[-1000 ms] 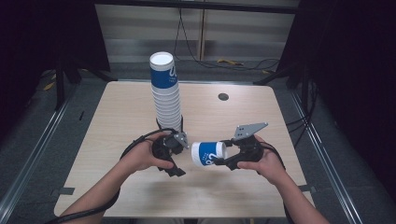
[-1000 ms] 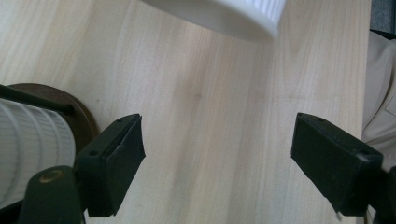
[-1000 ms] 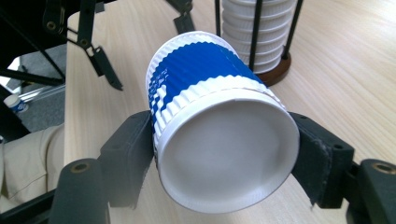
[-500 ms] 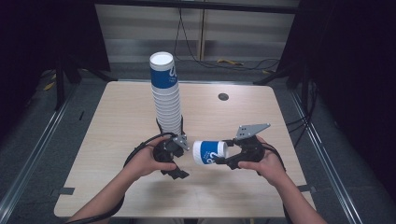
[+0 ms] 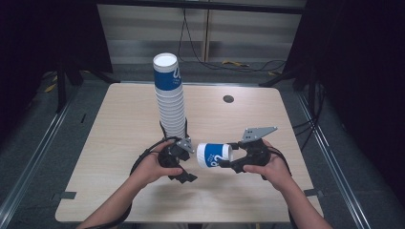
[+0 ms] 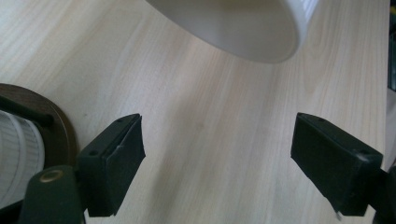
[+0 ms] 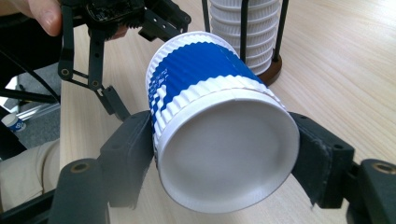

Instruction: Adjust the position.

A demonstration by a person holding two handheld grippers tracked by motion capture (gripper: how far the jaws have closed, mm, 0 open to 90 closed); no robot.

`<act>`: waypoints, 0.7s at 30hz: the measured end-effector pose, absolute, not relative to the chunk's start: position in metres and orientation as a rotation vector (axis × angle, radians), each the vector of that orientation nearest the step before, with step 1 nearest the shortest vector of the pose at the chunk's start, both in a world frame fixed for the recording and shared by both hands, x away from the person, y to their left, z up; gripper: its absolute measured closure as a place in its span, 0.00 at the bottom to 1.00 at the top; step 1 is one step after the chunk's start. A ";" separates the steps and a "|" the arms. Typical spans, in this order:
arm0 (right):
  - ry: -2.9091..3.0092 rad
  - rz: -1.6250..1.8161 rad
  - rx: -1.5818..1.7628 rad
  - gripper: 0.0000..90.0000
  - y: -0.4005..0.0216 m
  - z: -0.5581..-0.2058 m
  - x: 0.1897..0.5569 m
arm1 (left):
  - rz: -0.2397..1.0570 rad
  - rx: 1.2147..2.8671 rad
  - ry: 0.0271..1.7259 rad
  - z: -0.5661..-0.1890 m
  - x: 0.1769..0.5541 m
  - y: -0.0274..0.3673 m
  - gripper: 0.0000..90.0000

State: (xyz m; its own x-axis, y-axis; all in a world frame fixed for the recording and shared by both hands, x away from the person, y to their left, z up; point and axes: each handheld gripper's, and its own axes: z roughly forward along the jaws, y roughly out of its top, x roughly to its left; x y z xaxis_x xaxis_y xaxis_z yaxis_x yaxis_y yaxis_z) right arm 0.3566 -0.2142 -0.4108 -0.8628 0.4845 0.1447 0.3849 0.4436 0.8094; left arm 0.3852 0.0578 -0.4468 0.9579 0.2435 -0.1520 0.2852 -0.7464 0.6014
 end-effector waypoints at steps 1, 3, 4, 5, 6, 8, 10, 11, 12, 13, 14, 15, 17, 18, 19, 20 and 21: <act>2.581 1.408 0.773 0.30 -0.214 -0.411 0.357 | -0.083 2.441 0.374 -0.447 0.385 0.058 0.19; 2.577 1.409 0.766 0.30 -0.214 -0.410 0.357 | -0.087 2.429 0.369 -0.447 0.385 0.057 0.19; 2.581 1.418 0.763 0.30 -0.214 -0.410 0.357 | -0.080 2.422 0.361 -0.447 0.385 0.056 0.19; 2.577 1.417 0.764 0.30 -0.213 -0.410 0.356 | -0.085 2.422 0.352 -0.447 0.384 0.056 0.19; 2.575 1.421 0.762 0.30 -0.213 -0.410 0.356 | -0.080 2.422 0.352 -0.447 0.384 0.055 0.19; 2.580 1.415 0.761 0.30 -0.212 -0.410 0.356 | -0.079 2.418 0.339 -0.446 0.384 0.054 0.19; 2.583 1.422 0.755 0.30 -0.211 -0.410 0.356 | -0.070 2.400 0.336 -0.444 0.384 0.054 0.19; 2.582 1.421 0.753 0.30 -0.211 -0.410 0.356 | -0.065 2.393 0.332 -0.444 0.384 0.054 0.19; 2.584 1.430 0.753 0.30 -0.210 -0.411 0.355 | -0.059 2.384 0.333 -0.443 0.383 0.054 0.19; 2.583 1.427 0.751 0.30 -0.210 -0.411 0.355 | -0.051 2.374 0.328 -0.443 0.384 0.054 0.19; 2.588 1.431 0.748 0.30 -0.210 -0.412 0.355 | -0.051 2.377 0.321 -0.442 0.384 0.054 0.19; 2.589 1.435 0.746 0.30 -0.209 -0.412 0.355 | -0.051 2.372 0.319 -0.442 0.384 0.054 0.19; 2.586 1.438 0.746 0.30 -0.209 -0.411 0.355 | -0.052 2.368 0.326 -0.442 0.385 0.055 0.19; 2.589 1.438 0.744 0.30 -0.209 -0.411 0.355 | -0.039 2.366 0.324 -0.442 0.385 0.055 0.19; 2.588 1.436 0.743 0.30 -0.209 -0.411 0.355 | -0.037 2.362 0.330 -0.442 0.385 0.055 0.19; 2.592 1.441 0.742 0.30 -0.208 -0.411 0.355 | -0.045 2.356 0.332 -0.441 0.386 0.055 0.19; 2.593 1.435 0.733 0.30 -0.208 -0.411 0.355 | -0.049 2.353 0.327 -0.441 0.387 0.055 0.19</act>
